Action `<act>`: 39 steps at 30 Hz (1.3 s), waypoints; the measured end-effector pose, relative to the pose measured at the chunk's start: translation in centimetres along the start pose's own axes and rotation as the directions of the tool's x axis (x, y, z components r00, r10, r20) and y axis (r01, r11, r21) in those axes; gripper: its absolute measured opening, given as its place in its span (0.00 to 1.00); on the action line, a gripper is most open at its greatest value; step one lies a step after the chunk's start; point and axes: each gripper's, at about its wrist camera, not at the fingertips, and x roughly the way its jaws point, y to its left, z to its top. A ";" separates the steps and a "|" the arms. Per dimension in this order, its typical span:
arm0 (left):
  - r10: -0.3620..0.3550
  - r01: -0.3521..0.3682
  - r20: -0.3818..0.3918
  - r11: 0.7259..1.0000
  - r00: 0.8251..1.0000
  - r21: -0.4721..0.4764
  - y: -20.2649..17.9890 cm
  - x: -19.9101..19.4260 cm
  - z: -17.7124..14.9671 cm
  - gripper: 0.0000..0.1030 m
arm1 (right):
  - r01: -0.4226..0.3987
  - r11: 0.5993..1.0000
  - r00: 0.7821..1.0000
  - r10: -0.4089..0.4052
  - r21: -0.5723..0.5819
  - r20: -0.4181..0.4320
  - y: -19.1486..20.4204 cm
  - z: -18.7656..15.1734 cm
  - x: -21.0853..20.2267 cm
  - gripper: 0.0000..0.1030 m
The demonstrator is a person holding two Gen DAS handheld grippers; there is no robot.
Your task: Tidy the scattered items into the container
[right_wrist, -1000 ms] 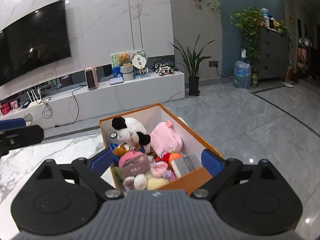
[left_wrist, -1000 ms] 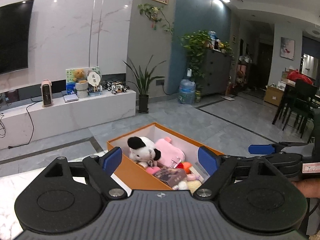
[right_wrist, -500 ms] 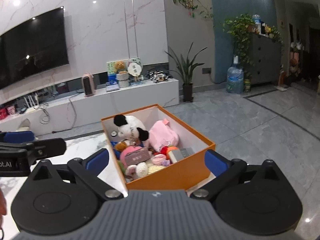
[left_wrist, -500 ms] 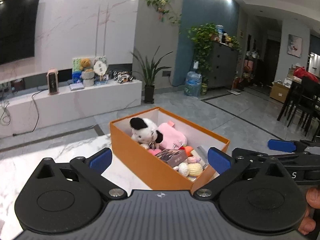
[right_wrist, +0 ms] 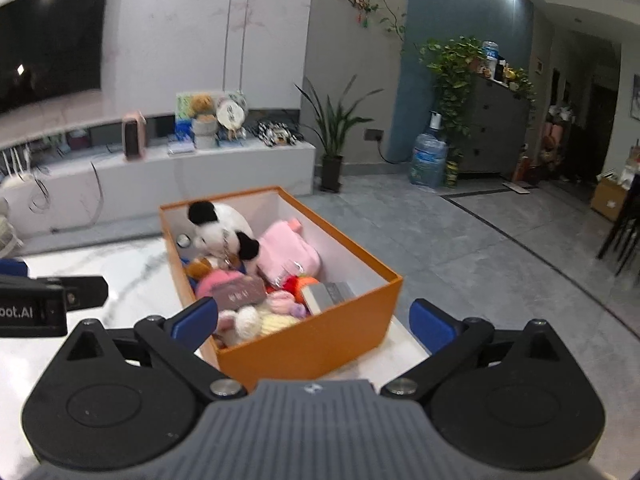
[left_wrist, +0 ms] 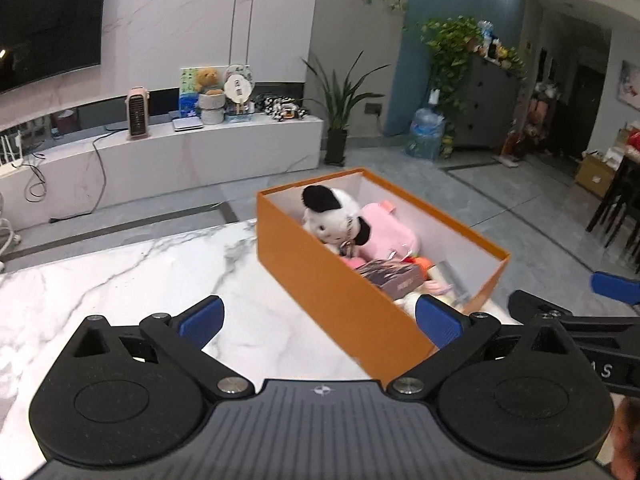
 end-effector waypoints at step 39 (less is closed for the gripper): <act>0.065 -0.062 -0.028 0.993 0.998 0.096 -1.4 2.9 0.3 1.00 | 0.049 0.997 0.998 -0.046 0.066 -0.044 -0.8 0.0 0.3 0.99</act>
